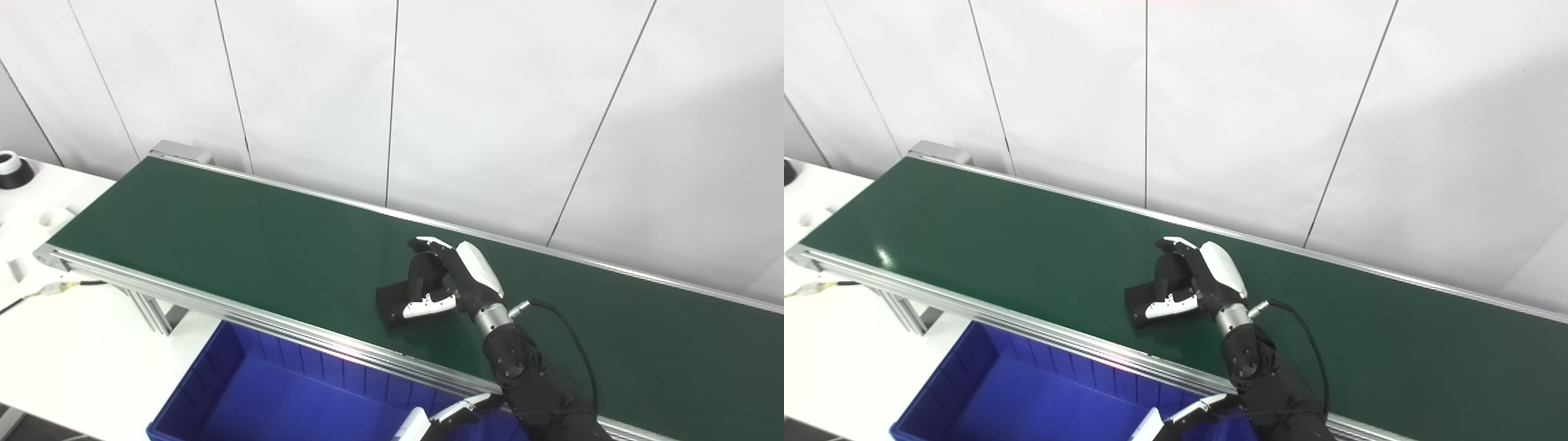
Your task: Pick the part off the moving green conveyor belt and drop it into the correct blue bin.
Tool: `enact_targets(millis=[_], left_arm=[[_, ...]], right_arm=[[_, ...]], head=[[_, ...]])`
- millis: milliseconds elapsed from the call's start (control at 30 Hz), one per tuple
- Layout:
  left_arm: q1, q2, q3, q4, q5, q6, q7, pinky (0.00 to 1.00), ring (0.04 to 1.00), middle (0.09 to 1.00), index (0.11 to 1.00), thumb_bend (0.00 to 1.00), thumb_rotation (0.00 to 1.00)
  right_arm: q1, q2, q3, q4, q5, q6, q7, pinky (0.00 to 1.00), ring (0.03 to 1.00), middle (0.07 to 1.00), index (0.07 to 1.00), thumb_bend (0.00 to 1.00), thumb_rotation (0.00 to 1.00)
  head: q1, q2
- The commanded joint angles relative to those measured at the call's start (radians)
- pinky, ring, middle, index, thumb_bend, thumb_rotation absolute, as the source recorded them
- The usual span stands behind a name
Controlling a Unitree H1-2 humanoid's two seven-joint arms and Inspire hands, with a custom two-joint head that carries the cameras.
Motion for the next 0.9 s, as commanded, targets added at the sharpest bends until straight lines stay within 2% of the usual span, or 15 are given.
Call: enact_targets(millis=[0,167,667,867], left_arm=[[-0.004,0.000,0.005,-0.034,0.012,-0.012,-0.001,0.76,0.804,0.840,0.851,0.98,0.87],[-0.003,0.002,0.004,-0.029,0.016,-0.012,-0.002,0.76,0.802,0.838,0.849,0.98,0.88],[-0.009,0.001,-0.003,-0.023,0.005,-0.012,-0.003,0.77,0.811,0.841,0.852,0.98,0.88],[-0.011,0.005,-0.003,-0.024,0.016,-0.012,-0.001,0.77,0.811,0.843,0.852,0.97,0.89]], right_arm=[[-0.043,0.029,-0.015,0.003,0.010,-0.003,-0.061,0.41,0.468,0.506,0.561,0.58,0.03],[-0.046,0.033,-0.017,0.016,0.006,-0.023,-0.111,0.35,0.402,0.501,0.509,0.52,0.00],[-0.021,0.005,-0.011,-0.018,0.005,-0.058,-0.111,0.35,0.393,0.497,0.505,0.52,0.00],[0.002,-0.013,-0.015,-0.053,0.015,-0.073,-0.092,0.33,0.383,0.483,0.524,0.51,0.00]], head=[[-0.004,0.002],[-0.011,0.004],[-0.024,0.006],[-0.055,0.012]])
